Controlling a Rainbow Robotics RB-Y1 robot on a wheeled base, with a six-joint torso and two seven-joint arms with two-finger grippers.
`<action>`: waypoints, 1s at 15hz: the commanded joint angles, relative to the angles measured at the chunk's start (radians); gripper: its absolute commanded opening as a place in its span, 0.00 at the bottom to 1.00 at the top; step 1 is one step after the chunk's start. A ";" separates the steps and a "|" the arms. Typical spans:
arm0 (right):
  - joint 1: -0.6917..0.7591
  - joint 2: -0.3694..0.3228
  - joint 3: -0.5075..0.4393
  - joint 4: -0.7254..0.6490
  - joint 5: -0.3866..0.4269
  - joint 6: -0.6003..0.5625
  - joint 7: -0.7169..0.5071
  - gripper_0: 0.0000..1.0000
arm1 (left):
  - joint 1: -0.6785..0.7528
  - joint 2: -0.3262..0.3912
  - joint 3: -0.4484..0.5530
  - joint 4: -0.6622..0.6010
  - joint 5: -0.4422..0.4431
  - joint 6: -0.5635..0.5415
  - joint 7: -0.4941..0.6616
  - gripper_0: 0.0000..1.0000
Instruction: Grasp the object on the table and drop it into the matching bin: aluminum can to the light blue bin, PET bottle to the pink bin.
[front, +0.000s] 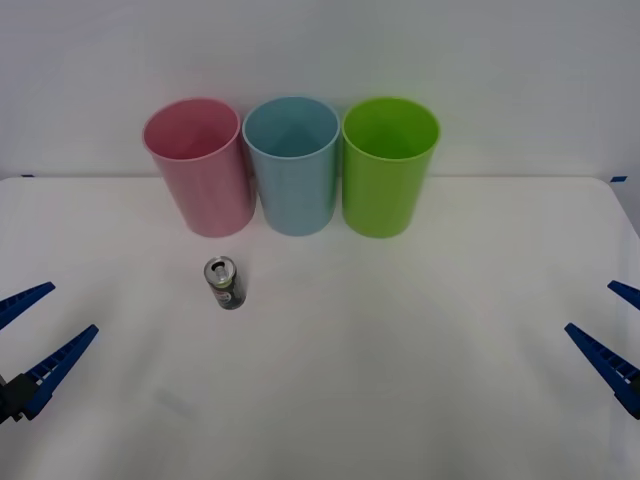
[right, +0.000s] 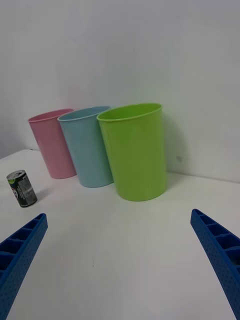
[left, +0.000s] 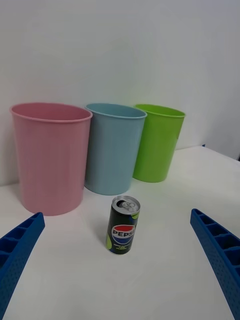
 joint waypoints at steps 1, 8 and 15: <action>0.000 0.000 0.000 0.000 0.000 0.000 0.000 1.00 | 0.000 0.000 0.000 0.000 0.000 0.000 0.000 1.00; 0.000 0.000 0.000 0.000 0.000 0.000 0.000 1.00 | 0.001 0.014 -0.011 0.006 0.023 0.013 -0.014 1.00; 0.000 0.000 0.000 0.000 0.000 0.000 0.000 1.00 | 0.097 0.016 -0.011 0.034 -0.023 0.039 -0.023 1.00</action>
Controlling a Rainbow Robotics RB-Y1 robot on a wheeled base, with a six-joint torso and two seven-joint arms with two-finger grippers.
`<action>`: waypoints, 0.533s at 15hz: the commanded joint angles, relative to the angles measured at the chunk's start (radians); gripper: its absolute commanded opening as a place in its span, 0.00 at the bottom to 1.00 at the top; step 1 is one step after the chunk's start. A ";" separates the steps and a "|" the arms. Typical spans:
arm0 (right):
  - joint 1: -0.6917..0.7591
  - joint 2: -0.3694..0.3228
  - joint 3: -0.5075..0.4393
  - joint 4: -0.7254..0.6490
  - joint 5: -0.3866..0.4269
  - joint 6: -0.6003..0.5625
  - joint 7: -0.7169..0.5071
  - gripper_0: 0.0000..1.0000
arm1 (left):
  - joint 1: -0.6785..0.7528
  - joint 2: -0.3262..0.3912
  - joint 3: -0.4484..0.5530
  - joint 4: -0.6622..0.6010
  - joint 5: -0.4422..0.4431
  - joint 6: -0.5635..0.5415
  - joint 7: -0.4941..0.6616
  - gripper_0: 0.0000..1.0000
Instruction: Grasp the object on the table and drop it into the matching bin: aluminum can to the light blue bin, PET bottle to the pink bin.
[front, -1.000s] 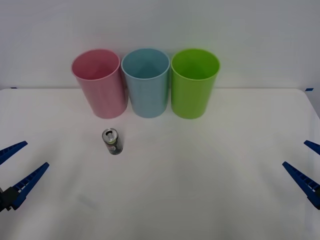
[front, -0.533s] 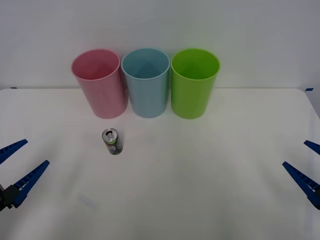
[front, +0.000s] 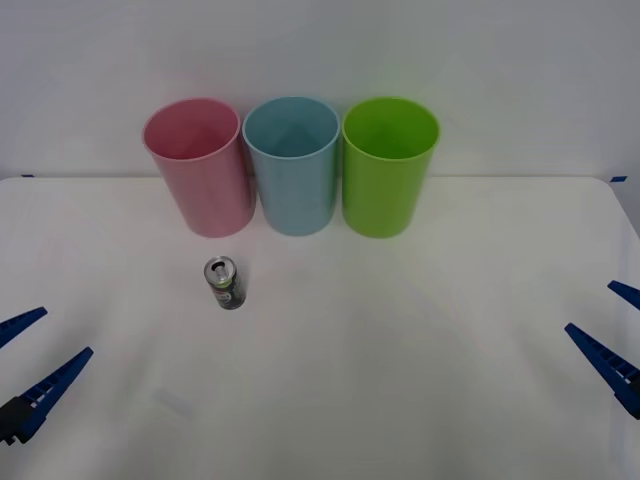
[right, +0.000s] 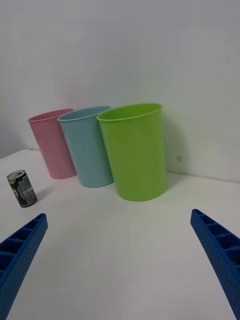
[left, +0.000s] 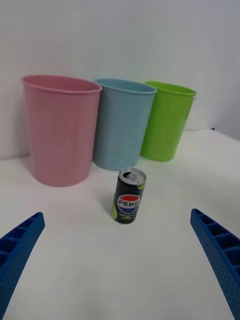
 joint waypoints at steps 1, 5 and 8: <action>0.000 0.000 0.000 0.000 0.000 0.000 0.000 1.00 | 0.031 0.000 -0.004 0.052 -0.011 0.009 -0.045 1.00; 0.000 0.000 0.000 0.000 0.000 0.000 0.000 1.00 | 0.014 -0.001 -0.072 0.088 -0.028 0.078 -0.131 1.00; 0.000 0.000 0.000 0.000 0.000 0.000 0.000 1.00 | -0.055 -0.003 -0.121 0.137 -0.057 0.094 -0.139 1.00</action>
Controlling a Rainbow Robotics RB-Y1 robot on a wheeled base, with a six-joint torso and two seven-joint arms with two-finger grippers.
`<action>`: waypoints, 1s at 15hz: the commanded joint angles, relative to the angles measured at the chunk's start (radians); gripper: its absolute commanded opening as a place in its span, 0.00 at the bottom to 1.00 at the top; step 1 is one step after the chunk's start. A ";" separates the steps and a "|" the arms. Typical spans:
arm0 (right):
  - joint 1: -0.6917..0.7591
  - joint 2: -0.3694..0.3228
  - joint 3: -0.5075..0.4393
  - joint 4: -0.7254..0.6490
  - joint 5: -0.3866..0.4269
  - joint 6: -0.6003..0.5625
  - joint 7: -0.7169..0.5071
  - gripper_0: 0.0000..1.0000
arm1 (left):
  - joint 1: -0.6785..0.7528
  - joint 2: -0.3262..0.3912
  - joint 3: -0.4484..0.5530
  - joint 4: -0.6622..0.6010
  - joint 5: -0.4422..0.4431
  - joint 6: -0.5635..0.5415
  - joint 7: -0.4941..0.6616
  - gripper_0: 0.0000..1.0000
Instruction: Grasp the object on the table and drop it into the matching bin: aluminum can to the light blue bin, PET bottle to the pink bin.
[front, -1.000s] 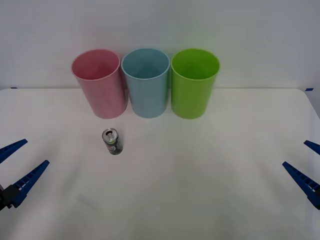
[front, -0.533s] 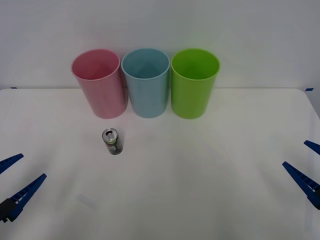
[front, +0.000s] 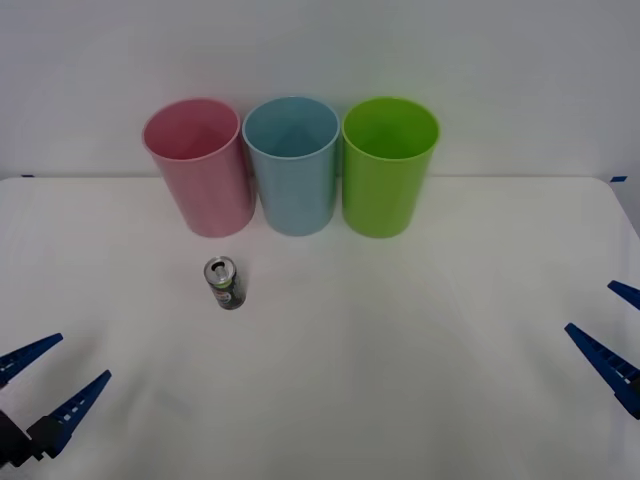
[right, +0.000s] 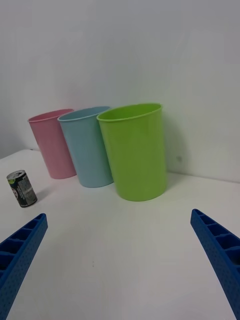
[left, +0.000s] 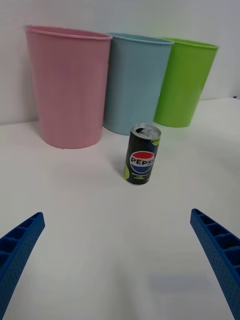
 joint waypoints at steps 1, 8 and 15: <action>0.000 0.000 0.000 0.000 0.000 0.000 0.000 1.00 | -0.080 -0.001 -0.039 0.071 -0.028 0.007 -0.017 1.00; 0.000 0.000 0.000 0.000 0.000 0.000 0.000 1.00 | -0.217 -0.055 -0.066 0.164 -0.142 0.024 -0.032 1.00; 0.000 0.000 0.000 0.000 0.000 0.000 0.000 1.00 | -0.292 -0.148 -0.056 0.164 -0.279 0.055 -0.020 1.00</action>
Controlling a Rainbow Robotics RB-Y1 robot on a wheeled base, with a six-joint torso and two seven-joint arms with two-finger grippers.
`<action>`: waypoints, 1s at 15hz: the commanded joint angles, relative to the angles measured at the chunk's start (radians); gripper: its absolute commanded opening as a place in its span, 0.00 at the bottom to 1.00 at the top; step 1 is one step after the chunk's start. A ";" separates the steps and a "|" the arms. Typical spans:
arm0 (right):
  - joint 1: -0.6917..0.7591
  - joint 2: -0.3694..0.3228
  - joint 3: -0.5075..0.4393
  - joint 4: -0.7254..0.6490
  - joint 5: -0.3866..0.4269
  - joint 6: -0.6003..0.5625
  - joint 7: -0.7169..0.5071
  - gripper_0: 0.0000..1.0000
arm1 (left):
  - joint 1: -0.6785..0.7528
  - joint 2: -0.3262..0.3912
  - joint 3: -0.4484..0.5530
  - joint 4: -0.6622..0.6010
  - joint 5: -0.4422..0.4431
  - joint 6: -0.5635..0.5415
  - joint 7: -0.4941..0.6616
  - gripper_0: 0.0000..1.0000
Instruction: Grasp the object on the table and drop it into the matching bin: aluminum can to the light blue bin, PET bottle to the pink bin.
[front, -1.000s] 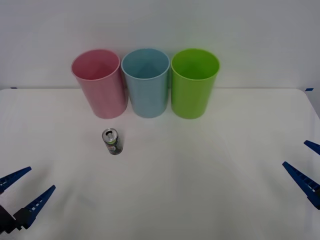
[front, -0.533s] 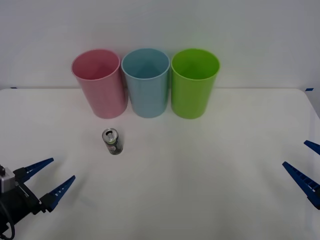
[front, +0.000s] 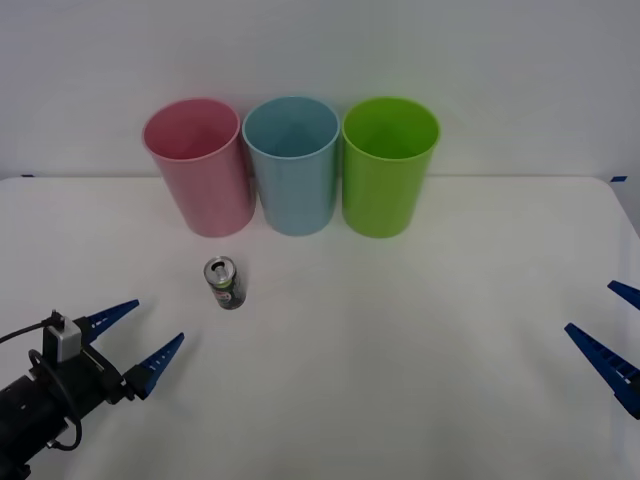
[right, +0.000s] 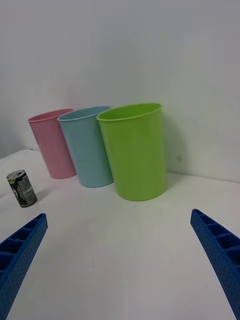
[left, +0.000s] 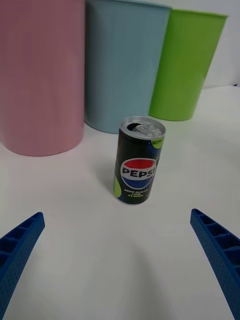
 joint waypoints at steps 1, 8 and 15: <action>0.000 0.000 0.000 0.000 0.000 0.000 0.000 1.00 | -0.027 -0.010 -0.008 0.001 -0.041 0.014 0.014 1.00; 0.000 0.000 0.000 0.000 0.000 0.000 0.000 1.00 | -0.139 -0.019 -0.060 0.108 -0.072 0.043 0.009 1.00; 0.000 0.000 0.000 0.000 0.000 0.000 0.000 1.00 | -0.243 -0.019 -0.092 0.212 -0.115 0.046 -0.014 1.00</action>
